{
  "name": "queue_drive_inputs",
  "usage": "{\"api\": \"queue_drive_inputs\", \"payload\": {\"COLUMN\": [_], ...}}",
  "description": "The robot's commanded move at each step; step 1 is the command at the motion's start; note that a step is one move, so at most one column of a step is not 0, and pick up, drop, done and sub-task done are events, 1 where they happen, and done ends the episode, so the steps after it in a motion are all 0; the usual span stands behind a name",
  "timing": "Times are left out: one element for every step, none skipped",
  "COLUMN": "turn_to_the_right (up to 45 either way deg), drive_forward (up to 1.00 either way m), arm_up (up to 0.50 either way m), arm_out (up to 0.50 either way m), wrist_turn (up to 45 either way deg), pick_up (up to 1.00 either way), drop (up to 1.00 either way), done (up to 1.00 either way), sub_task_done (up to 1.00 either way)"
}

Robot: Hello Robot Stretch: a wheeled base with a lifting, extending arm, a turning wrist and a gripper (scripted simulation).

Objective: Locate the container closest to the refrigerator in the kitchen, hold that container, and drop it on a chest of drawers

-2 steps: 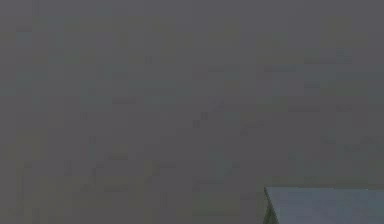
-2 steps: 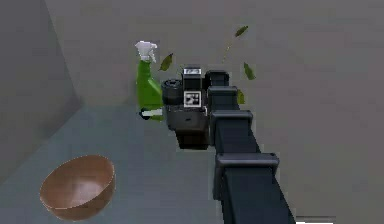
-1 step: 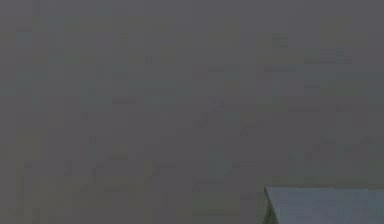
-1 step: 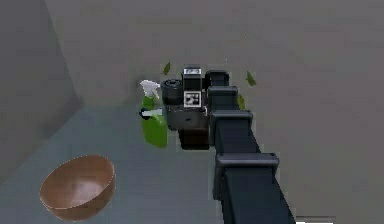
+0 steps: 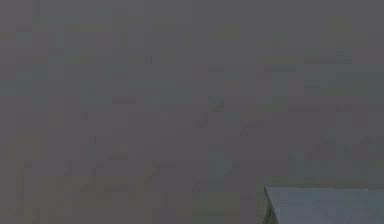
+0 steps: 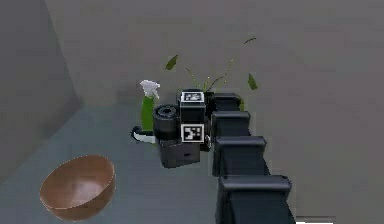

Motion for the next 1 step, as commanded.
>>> {"api": "queue_drive_inputs", "payload": {"turn_to_the_right": [0.0], "drive_forward": [0.0], "arm_up": [0.0], "arm_out": [0.0], "wrist_turn": [0.0], "pick_up": [0.0], "drop": [0.0], "done": [1.0], "sub_task_done": [0.0]}}
